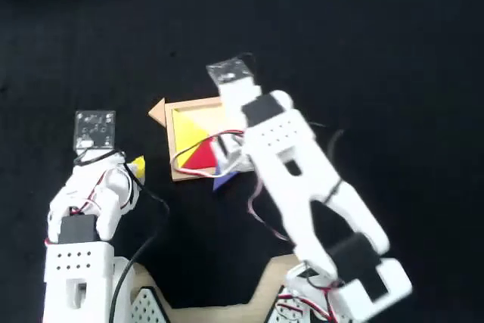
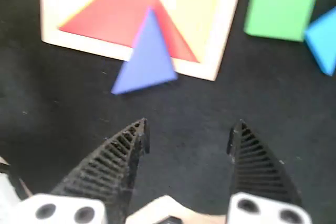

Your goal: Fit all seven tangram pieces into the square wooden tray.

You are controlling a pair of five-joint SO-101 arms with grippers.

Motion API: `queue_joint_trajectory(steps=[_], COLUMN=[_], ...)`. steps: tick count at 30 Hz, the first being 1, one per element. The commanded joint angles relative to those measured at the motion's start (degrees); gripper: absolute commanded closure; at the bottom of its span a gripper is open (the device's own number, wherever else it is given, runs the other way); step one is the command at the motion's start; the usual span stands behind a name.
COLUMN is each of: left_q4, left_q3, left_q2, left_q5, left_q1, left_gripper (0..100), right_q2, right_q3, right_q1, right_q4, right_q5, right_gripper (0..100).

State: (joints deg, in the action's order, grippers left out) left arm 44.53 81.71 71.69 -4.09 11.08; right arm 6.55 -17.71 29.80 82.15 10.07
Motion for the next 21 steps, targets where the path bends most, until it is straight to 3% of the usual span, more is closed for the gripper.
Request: queue_joint_trajectory(steps=[1, 6, 13, 21], left_q4=[-6.24, -8.79, -8.88, -8.88], left_q3=[1.36, 3.56, 3.74, 3.91], left_q2=[0.44, 0.53, 0.53, 0.53], left_q5=[2.11, 3.16, 2.9, 2.9], left_q1=[5.67, 6.9, 6.11, 6.11], left_gripper=[79, 79, 79, 79], right_q2=[-3.82, -11.91, -23.6, -28.09], right_q3=[7.6, 15.25, 22.11, 23.96], right_q1=[1.85, 2.11, 4.31, 4.57], right_q4=[0.97, 2.2, 2.02, 0.79], right_q5=[5.63, 13.01, 19.08, 21.01], right_gripper=[74.2, 66.8, 68.1, 68.1])
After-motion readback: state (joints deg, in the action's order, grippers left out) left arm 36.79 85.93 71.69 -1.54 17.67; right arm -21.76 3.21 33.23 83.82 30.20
